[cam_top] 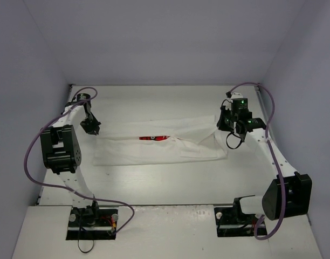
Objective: Fold and stack the t-shirts
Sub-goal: Fold the other side of the tshirt into a rectangle
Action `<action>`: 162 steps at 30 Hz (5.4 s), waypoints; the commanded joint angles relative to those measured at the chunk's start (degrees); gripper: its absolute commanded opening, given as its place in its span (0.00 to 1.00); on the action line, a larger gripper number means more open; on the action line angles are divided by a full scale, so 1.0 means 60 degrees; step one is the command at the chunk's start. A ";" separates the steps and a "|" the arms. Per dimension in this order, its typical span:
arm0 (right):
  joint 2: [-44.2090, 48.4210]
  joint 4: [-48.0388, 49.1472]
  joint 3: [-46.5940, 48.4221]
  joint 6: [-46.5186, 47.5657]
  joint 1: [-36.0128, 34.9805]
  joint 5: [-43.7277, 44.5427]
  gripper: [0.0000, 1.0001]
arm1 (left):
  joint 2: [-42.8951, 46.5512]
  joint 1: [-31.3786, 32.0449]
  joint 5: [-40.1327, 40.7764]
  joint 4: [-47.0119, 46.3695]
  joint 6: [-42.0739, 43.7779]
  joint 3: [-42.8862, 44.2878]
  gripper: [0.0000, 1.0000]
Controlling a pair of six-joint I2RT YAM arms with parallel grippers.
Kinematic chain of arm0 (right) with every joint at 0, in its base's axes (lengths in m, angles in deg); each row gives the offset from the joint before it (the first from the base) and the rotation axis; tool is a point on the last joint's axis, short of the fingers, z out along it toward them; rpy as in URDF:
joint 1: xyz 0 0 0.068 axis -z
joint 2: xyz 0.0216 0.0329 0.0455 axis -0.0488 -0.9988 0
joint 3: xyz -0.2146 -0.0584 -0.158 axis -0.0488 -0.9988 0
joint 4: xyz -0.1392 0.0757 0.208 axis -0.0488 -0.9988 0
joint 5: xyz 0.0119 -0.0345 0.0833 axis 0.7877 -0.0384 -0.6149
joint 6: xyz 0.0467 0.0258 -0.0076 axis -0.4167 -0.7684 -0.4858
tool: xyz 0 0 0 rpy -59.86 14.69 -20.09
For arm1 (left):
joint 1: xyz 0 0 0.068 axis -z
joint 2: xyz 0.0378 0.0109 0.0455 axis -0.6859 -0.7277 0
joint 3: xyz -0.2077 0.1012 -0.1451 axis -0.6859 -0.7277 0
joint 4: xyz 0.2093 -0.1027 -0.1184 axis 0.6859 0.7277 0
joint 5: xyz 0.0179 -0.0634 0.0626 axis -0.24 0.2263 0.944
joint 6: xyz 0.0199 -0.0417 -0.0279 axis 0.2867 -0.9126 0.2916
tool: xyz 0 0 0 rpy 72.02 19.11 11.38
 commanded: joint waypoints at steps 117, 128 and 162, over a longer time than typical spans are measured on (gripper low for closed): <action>-0.2059 0.0330 0.0016 -0.1792 0.1320 -0.2849 0.00 | -0.1947 1.0774 0.0878 -0.9552 0.6474 0.0386 0.39; -0.1994 0.0332 -0.0064 -0.1739 0.1622 -0.2834 0.00 | -0.2169 1.0776 0.0884 -0.9512 0.6531 0.0248 0.38; -0.1545 0.0326 -0.0307 -0.1646 0.1643 -0.2500 0.00 | -0.0781 1.0456 0.1386 -0.9219 0.6942 -0.0210 0.00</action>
